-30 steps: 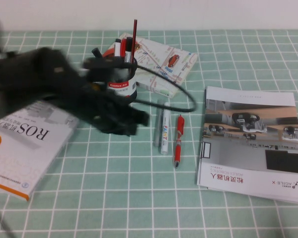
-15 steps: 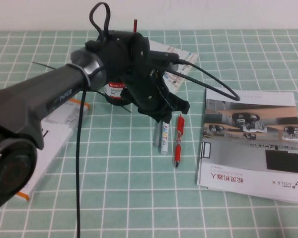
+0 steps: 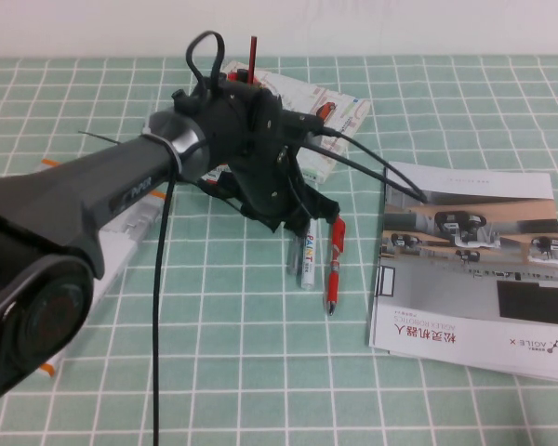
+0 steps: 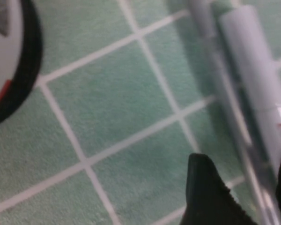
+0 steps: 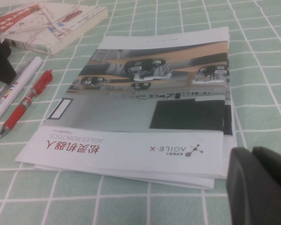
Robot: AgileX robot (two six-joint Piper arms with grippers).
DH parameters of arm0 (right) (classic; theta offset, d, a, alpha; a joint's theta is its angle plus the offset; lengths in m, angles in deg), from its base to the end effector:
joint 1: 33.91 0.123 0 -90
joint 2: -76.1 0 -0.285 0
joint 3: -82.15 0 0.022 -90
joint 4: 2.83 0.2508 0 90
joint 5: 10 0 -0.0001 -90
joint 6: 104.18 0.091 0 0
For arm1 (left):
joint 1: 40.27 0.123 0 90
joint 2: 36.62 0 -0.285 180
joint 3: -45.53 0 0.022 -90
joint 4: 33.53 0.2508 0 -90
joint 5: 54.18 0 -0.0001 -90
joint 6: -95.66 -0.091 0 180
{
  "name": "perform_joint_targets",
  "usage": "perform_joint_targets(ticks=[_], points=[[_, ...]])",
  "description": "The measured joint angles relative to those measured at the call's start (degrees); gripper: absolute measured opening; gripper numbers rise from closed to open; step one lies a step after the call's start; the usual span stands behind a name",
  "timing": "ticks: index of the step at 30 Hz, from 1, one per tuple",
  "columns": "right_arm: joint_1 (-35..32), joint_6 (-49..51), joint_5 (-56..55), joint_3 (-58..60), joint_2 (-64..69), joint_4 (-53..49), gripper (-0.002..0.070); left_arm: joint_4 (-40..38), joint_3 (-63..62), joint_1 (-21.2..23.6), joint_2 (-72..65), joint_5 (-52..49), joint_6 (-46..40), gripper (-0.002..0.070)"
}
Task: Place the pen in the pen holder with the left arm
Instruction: Pick up the pen on the table
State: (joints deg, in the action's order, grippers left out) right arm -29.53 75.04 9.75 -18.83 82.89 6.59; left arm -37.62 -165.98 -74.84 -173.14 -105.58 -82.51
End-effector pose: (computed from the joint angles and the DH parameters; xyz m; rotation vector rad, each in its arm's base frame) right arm 0.0526 0.0091 0.1729 0.0208 1.8423 0.2034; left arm 0.4015 -0.2828 0.1921 0.7338 2.6591 -0.2652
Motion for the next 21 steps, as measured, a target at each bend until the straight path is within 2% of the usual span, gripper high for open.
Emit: perform_joint_targets(ticks=[12,15,18,21], points=[[0.0,0.0,0.0,0.0,0.0,0.0,-0.002,1.5,-0.6,0.1,-1.9,0.4,2.2,0.0279],[0.0,0.0,0.0,0.0,0.0,0.0,-0.002,1.9,-0.7,0.1,-1.9,-1.1,2.4,0.02],[0.0,0.0,0.0,0.0,0.0,0.0,-0.002,2.0,-0.9,0.1,-1.9,-3.6,2.5,0.0073],[0.0,0.0,0.0,0.0,0.0,0.0,-0.002,1.5,-1.1,0.1,-1.9,-6.2,2.7,0.0045]])
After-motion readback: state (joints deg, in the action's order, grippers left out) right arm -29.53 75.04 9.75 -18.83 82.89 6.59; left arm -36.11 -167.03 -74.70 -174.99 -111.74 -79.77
